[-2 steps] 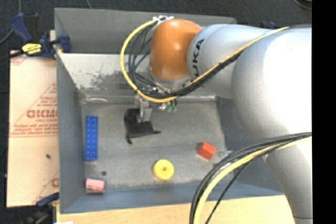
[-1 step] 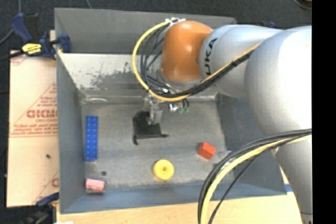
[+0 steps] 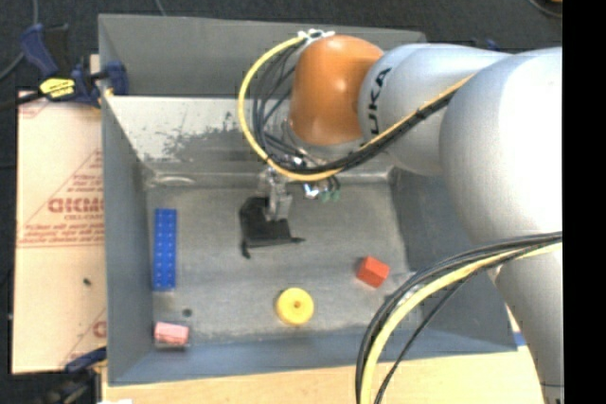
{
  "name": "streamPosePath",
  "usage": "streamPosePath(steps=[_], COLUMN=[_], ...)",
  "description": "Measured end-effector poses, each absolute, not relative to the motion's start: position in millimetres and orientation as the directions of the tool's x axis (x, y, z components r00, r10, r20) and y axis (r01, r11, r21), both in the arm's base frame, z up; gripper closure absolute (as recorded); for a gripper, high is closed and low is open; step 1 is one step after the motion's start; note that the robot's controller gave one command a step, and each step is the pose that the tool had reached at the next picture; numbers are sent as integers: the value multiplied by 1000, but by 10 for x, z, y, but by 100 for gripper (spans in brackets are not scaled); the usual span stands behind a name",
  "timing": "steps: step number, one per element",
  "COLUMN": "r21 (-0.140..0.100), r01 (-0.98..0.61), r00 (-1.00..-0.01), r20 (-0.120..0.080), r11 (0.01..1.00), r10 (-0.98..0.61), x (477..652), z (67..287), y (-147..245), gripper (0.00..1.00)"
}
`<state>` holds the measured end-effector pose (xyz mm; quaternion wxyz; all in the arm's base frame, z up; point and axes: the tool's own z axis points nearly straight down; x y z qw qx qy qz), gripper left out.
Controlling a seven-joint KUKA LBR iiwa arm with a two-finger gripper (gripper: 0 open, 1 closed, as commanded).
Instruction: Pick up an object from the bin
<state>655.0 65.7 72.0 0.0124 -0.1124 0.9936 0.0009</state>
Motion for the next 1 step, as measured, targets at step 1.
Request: streamPosePath(steps=[1], r21=[-4], r01=[-261], r00=[-965], r20=[-25], r11=[965], r10=[-261], x=[6566], z=[722], y=[624], gripper=[100])
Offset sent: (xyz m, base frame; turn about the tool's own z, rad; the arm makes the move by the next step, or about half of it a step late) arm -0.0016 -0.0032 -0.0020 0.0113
